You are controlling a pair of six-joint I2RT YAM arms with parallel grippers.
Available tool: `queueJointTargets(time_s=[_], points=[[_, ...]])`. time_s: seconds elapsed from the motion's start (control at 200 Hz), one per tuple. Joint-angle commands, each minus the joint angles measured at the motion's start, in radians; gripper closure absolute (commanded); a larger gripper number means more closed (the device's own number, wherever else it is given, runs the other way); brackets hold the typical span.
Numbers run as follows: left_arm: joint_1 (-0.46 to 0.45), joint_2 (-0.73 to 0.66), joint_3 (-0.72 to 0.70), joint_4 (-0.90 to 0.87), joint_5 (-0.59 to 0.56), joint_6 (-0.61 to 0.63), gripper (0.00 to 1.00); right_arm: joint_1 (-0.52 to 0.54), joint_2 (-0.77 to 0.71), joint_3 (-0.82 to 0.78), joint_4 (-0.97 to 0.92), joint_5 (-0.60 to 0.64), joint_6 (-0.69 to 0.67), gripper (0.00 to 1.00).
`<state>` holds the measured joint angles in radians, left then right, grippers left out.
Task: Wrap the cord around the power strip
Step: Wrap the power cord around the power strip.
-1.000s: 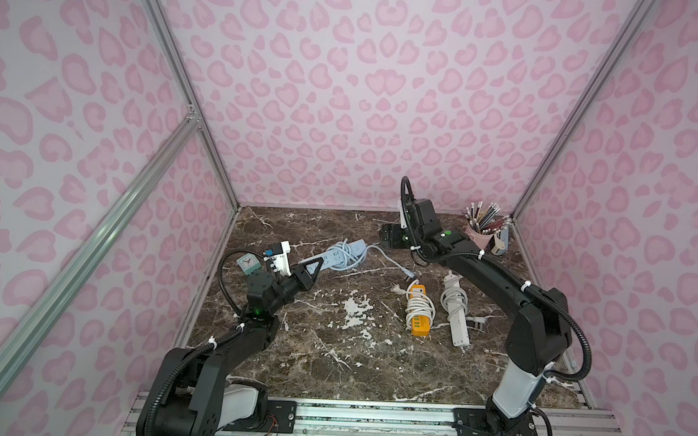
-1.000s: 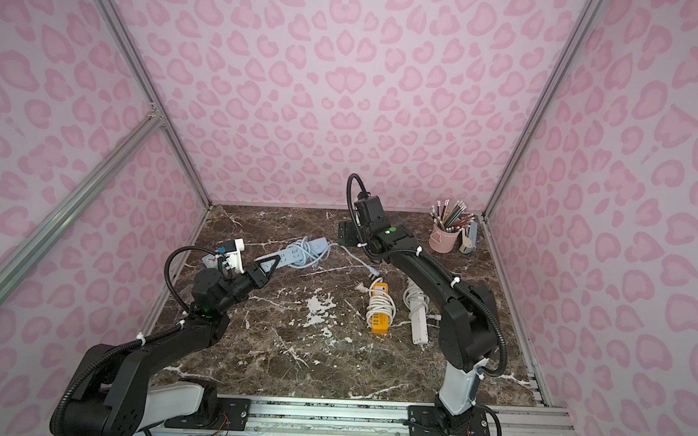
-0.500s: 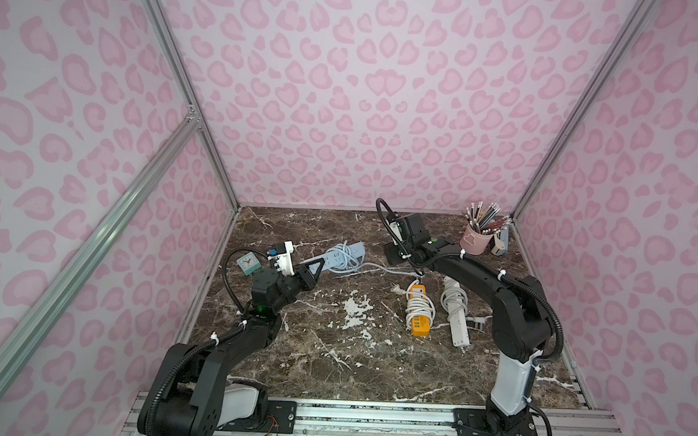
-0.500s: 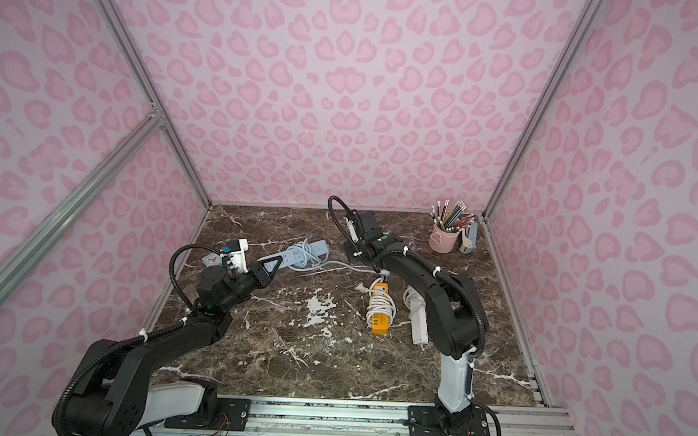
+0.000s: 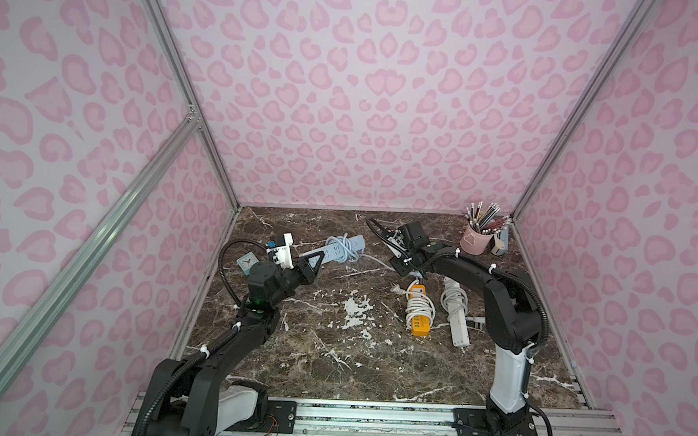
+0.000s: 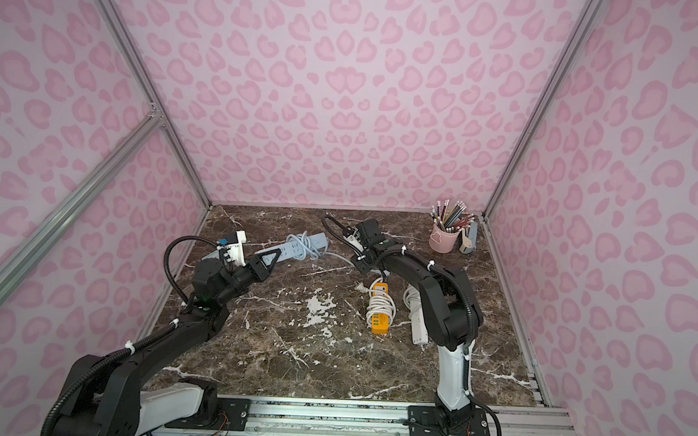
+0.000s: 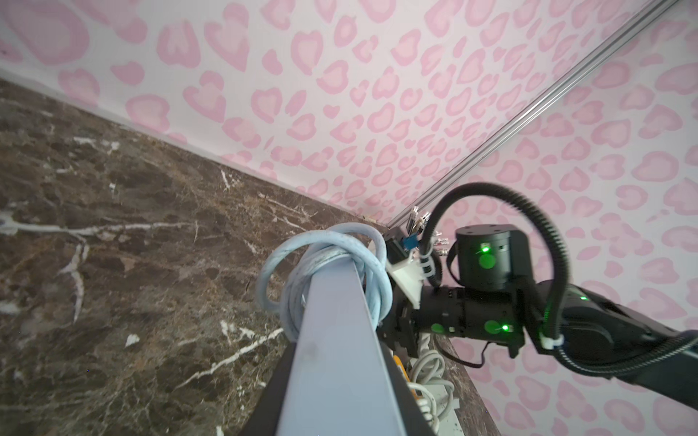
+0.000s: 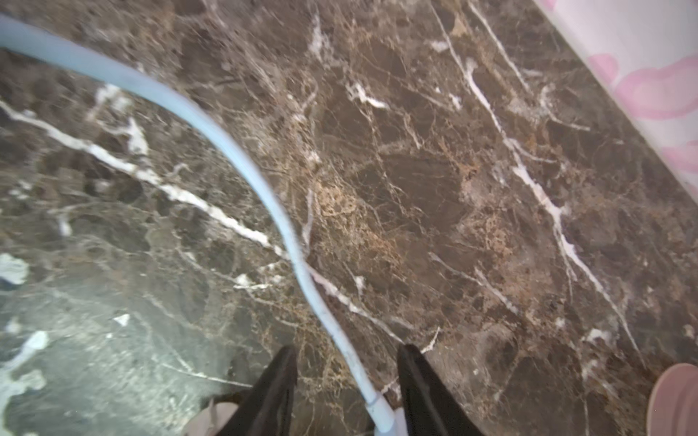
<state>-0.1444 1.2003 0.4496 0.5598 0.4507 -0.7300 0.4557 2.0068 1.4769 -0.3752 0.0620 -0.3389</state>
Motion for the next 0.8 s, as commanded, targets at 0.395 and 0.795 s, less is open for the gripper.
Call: queueJointTargets(time_s=[0.395,0.795], points=[[0.005,-0.022,0.106,-0.074,0.010,0.076,0.97,0.006,0.032,0.001,0.018,-0.196,-0.035,0.49],[0.011,-0.057,0.174,-0.132,0.029,0.083,0.96,0.015,0.175,0.101,0.001,-0.203,-0.039,0.56]])
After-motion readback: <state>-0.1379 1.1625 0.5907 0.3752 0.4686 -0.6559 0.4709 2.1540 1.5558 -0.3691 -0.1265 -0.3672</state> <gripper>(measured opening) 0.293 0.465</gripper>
